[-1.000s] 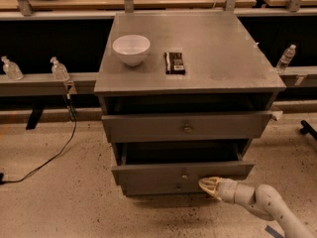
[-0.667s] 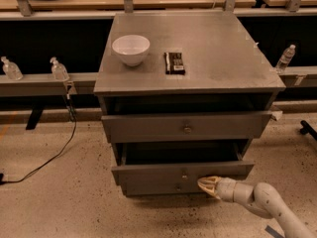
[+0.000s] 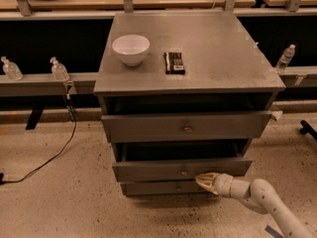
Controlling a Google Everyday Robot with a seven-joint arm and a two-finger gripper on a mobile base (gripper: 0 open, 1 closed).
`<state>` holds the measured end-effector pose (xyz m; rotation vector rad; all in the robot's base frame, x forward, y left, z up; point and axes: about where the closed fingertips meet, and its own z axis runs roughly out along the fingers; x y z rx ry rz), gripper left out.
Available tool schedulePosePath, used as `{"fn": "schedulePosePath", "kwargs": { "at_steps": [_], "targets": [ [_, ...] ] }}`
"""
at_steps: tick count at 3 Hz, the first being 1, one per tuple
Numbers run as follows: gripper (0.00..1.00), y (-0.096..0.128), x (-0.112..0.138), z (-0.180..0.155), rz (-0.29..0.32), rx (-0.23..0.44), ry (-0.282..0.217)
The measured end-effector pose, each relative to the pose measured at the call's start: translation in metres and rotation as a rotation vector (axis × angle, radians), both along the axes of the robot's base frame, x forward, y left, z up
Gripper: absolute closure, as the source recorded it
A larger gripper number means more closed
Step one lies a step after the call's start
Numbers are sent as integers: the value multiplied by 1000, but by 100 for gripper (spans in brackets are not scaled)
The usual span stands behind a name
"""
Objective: Close middle drawer
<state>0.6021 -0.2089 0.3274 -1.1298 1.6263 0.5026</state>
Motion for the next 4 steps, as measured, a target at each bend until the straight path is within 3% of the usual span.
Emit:
{"fn": "schedulePosePath", "kwargs": {
  "at_steps": [1, 4],
  "targets": [
    [100, 3, 17, 2, 0, -1, -17],
    [100, 5, 29, 4, 2, -3, -30]
  ]
}}
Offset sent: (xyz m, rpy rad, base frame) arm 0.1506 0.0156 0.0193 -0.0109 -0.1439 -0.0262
